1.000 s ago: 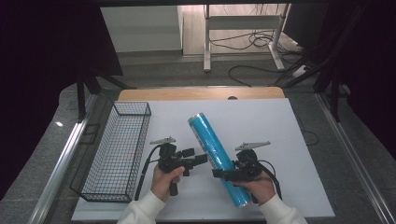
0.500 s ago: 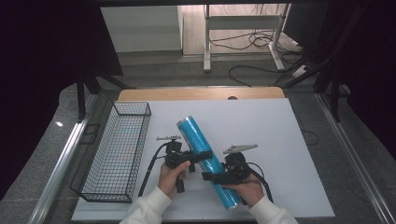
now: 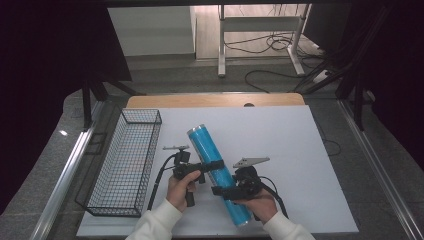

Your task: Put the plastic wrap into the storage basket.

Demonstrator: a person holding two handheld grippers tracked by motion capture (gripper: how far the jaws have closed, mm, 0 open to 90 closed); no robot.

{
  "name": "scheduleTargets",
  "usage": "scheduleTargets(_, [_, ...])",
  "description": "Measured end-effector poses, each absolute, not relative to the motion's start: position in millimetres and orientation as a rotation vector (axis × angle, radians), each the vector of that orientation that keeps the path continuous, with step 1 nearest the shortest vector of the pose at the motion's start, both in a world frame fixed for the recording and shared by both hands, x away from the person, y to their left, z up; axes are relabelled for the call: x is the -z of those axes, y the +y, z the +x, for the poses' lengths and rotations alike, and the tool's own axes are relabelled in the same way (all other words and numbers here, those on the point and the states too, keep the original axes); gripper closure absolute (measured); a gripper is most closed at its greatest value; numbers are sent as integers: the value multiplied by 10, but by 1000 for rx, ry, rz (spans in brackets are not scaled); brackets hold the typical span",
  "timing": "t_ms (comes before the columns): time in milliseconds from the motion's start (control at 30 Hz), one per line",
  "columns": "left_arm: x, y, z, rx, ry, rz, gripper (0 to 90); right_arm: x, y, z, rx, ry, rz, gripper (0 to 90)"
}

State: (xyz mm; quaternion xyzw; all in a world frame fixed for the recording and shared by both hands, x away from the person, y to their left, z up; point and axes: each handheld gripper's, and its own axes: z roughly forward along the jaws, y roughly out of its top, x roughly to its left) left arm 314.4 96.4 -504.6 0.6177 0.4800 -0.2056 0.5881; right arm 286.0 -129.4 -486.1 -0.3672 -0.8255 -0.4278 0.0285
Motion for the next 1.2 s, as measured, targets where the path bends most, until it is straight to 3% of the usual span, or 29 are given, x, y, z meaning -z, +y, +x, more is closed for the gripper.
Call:
scheduleTargets(200, [5022, 1011, 3147, 501, 1109, 1419, 295, 4841, -1301, 2859, 1372, -2493, -1119, 267])
scheduleTargets(500, [5019, 1081, 3156, 497, 1099, 1419, 307, 4674, -1430, 2840, 1507, -2496, -1154, 86])
scheduleTargets(900, [4823, 1295, 3107, 495, 1046, 1371, 313, 4451, -2034, 2887, 1620, -2450, -1287, 87])
scheduleTargets(1200, [4607, 1616, 3011, 436, 1072, 1349, 315, 4507, -2517, 2875, 1606, -2469, -1416, 95])
